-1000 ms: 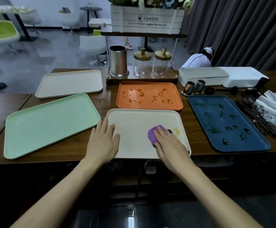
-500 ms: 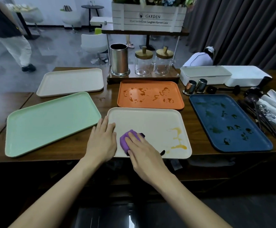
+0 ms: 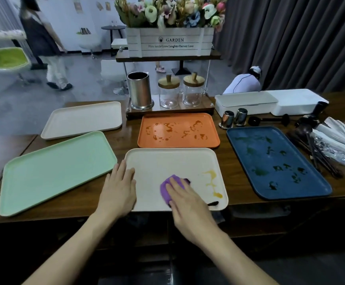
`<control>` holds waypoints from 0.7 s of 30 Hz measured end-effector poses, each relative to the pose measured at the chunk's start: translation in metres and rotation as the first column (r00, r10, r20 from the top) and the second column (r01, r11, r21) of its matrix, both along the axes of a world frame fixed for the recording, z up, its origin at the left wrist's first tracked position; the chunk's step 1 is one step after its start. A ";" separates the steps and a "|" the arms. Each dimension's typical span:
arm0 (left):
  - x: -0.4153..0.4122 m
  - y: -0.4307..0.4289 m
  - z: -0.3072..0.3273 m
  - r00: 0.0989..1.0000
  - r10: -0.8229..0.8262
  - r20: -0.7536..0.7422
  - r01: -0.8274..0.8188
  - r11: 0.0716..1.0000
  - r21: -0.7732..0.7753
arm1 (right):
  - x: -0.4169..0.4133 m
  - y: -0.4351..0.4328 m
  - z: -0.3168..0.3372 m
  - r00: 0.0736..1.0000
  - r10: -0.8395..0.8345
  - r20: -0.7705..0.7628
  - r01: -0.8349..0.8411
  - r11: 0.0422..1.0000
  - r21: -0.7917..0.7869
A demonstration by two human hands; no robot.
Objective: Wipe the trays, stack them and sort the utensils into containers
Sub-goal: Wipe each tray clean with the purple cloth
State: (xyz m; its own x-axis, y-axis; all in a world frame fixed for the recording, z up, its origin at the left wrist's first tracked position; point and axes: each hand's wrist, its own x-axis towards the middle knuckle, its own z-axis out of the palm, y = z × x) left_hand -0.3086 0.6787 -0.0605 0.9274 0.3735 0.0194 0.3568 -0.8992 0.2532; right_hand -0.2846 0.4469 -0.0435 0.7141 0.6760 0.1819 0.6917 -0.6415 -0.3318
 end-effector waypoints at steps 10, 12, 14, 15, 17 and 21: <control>-0.002 0.001 0.000 1.000 -0.004 0.007 0.004 1.000 -0.014 | 0.007 -0.020 0.005 0.997 0.073 -0.015 -0.073 0.997 0.004; -0.002 0.001 0.000 1.000 -0.006 0.012 0.007 1.000 -0.018 | 0.014 -0.040 0.004 0.998 0.058 -0.018 -0.058 0.998 0.014; -0.002 0.001 0.000 1.000 -0.006 0.015 0.006 1.000 -0.021 | 0.019 -0.060 0.002 1.000 0.010 -0.009 -0.010 1.000 0.026; -0.002 0.001 0.000 1.000 -0.004 0.016 0.004 1.000 -0.020 | 0.020 -0.067 0.002 1.000 -0.013 -0.010 0.013 1.000 0.027; -0.002 0.001 -0.001 1.000 0.000 0.021 0.000 1.000 -0.023 | 0.019 -0.073 0.004 0.999 -0.035 -0.009 0.035 0.999 0.035; -0.001 -0.001 -0.001 1.000 0.008 0.023 -0.008 1.000 -0.022 | 0.012 -0.052 0.005 1.000 0.007 0.006 -0.007 0.998 0.054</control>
